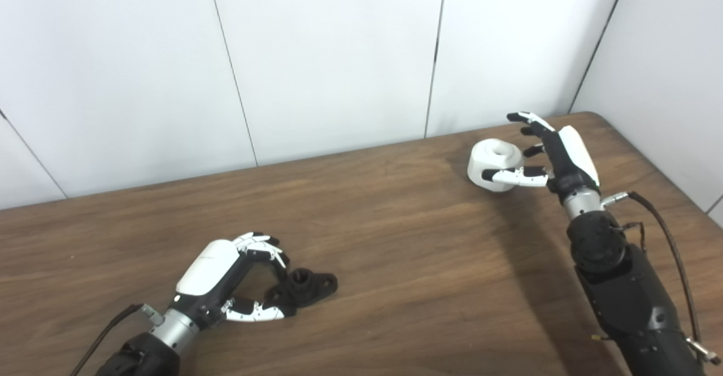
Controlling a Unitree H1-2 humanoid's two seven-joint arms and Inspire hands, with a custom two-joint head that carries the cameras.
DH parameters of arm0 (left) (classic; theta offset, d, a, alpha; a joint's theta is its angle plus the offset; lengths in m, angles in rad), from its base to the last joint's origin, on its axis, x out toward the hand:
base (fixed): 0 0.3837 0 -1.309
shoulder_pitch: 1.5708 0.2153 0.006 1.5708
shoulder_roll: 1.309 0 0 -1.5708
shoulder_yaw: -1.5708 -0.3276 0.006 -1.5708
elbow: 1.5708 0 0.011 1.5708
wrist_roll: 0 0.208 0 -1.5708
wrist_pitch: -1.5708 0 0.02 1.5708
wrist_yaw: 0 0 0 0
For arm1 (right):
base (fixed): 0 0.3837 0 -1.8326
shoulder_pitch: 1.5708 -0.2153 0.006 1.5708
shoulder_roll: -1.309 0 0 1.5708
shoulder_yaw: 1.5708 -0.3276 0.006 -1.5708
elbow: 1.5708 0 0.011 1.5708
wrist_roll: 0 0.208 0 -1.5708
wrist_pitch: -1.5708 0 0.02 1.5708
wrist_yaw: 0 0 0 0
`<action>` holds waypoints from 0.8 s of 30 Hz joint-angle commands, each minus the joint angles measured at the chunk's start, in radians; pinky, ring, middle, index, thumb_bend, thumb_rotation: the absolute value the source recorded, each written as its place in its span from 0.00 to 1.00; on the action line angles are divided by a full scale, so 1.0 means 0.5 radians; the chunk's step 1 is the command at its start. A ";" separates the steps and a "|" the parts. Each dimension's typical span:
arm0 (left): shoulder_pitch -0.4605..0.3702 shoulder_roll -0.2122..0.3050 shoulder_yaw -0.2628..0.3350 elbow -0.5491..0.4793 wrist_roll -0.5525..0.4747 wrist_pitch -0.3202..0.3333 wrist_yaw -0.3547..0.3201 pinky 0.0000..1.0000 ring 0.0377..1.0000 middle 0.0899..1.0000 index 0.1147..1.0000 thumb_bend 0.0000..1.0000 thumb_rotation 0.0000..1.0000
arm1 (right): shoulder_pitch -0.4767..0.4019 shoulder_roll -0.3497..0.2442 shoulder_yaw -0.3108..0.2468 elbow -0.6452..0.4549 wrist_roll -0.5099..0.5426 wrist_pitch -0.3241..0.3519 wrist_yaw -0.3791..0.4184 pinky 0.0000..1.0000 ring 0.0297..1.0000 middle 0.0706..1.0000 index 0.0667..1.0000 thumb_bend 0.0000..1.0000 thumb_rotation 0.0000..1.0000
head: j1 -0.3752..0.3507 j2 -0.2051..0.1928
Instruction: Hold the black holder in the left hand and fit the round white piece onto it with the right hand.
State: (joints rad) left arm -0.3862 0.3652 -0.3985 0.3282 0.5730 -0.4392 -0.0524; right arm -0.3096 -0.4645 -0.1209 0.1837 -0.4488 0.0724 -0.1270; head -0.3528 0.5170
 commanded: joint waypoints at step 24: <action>0.003 0.031 -0.059 0.051 0.000 -0.007 -0.125 0.89 0.82 0.64 0.41 0.52 0.05 | -0.146 -0.214 0.234 0.020 -0.711 0.444 -0.165 0.99 0.96 0.87 0.75 0.87 0.60 | -0.060 -0.008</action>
State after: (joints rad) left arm -0.3942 0.3680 -0.4011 0.3435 0.5486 -0.4495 -0.0556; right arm -0.3324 -0.5232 -0.0002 0.2126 -0.7786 0.2844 -0.1920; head -0.3820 0.5123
